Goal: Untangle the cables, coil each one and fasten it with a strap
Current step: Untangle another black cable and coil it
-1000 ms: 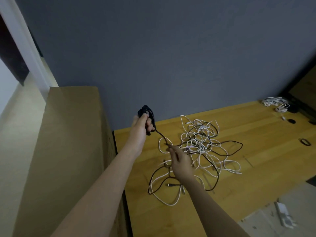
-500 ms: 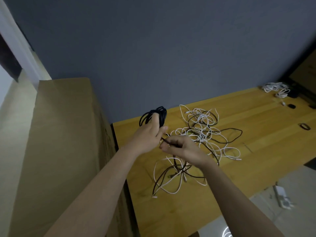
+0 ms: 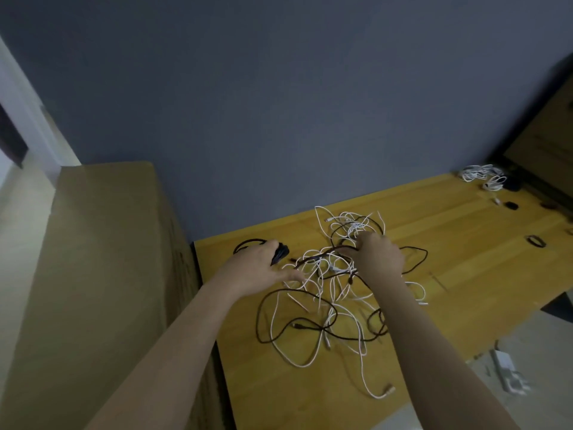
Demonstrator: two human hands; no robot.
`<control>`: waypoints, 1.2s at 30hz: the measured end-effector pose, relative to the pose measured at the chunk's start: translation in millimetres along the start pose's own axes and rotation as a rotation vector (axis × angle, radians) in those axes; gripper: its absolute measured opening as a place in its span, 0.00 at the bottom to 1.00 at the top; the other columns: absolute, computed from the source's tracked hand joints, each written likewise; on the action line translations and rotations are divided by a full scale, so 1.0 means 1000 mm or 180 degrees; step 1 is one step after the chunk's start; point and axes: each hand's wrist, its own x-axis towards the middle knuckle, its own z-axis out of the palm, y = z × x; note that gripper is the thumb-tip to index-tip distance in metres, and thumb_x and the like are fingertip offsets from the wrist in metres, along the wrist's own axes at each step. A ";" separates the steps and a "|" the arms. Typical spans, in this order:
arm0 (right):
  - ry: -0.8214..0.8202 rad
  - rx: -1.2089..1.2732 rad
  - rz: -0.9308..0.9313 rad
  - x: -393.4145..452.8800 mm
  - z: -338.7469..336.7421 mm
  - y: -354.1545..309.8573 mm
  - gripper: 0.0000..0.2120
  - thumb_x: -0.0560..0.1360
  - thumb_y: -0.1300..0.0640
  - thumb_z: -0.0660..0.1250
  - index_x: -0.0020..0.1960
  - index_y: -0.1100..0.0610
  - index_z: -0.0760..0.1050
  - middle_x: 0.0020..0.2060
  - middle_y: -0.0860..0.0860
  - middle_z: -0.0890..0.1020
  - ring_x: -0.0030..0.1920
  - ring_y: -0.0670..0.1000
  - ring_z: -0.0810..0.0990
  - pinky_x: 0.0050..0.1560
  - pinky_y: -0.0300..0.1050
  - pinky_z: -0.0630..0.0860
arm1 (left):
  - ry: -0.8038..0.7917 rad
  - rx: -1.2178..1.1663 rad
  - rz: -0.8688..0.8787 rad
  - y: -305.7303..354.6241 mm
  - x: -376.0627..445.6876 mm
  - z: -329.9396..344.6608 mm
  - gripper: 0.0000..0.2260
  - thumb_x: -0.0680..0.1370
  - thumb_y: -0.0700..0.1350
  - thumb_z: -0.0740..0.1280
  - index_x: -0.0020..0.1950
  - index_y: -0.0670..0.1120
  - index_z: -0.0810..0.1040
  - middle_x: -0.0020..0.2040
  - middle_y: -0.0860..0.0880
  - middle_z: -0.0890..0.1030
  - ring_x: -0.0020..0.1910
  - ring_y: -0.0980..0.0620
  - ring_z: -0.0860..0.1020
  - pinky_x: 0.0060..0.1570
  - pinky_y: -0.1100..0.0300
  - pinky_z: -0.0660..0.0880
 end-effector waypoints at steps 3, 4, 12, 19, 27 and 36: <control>-0.0299 0.0590 0.0189 0.016 -0.002 0.000 0.22 0.72 0.40 0.70 0.34 0.57 0.70 0.29 0.50 0.74 0.31 0.51 0.73 0.28 0.41 0.65 | 0.0180 -0.0166 0.0017 -0.001 0.001 0.002 0.27 0.66 0.74 0.59 0.40 0.49 0.64 0.37 0.50 0.71 0.35 0.52 0.70 0.36 0.55 0.68; -0.0220 0.1092 0.0076 0.019 0.000 0.000 0.18 0.73 0.44 0.71 0.36 0.58 0.74 0.30 0.50 0.77 0.31 0.50 0.75 0.29 0.42 0.69 | 0.0248 -0.0218 0.0035 -0.002 0.000 0.002 0.27 0.66 0.73 0.59 0.39 0.49 0.64 0.36 0.50 0.70 0.34 0.52 0.69 0.35 0.56 0.67; -0.0601 0.1902 -0.0695 0.016 0.007 -0.005 0.10 0.79 0.52 0.64 0.42 0.54 0.79 0.31 0.48 0.71 0.29 0.45 0.67 0.30 0.36 0.61 | 0.0232 -0.0611 0.0094 -0.008 -0.008 -0.005 0.28 0.65 0.69 0.67 0.50 0.48 0.69 0.41 0.55 0.72 0.40 0.57 0.73 0.39 0.59 0.71; 0.0854 0.2916 -0.0262 0.017 0.001 -0.028 0.07 0.78 0.58 0.65 0.44 0.52 0.80 0.35 0.50 0.79 0.34 0.47 0.77 0.36 0.41 0.72 | 0.0557 -0.0762 0.0104 0.002 -0.007 -0.001 0.26 0.70 0.68 0.65 0.55 0.49 0.68 0.50 0.53 0.76 0.48 0.52 0.77 0.48 0.51 0.77; -0.0703 0.4952 0.0240 0.016 0.009 -0.030 0.07 0.78 0.66 0.64 0.46 0.60 0.80 0.44 0.55 0.84 0.46 0.51 0.83 0.47 0.40 0.80 | 0.0505 -0.0671 0.0085 -0.005 -0.007 0.005 0.28 0.68 0.71 0.61 0.52 0.49 0.65 0.50 0.44 0.78 0.48 0.44 0.78 0.47 0.43 0.77; 0.0684 0.2941 0.0025 0.025 0.014 -0.031 0.08 0.79 0.59 0.65 0.51 0.58 0.82 0.39 0.53 0.83 0.40 0.52 0.80 0.42 0.43 0.75 | 0.0896 -0.0725 0.0059 0.002 -0.008 0.003 0.16 0.76 0.62 0.62 0.42 0.50 0.64 0.34 0.50 0.70 0.30 0.52 0.70 0.32 0.54 0.68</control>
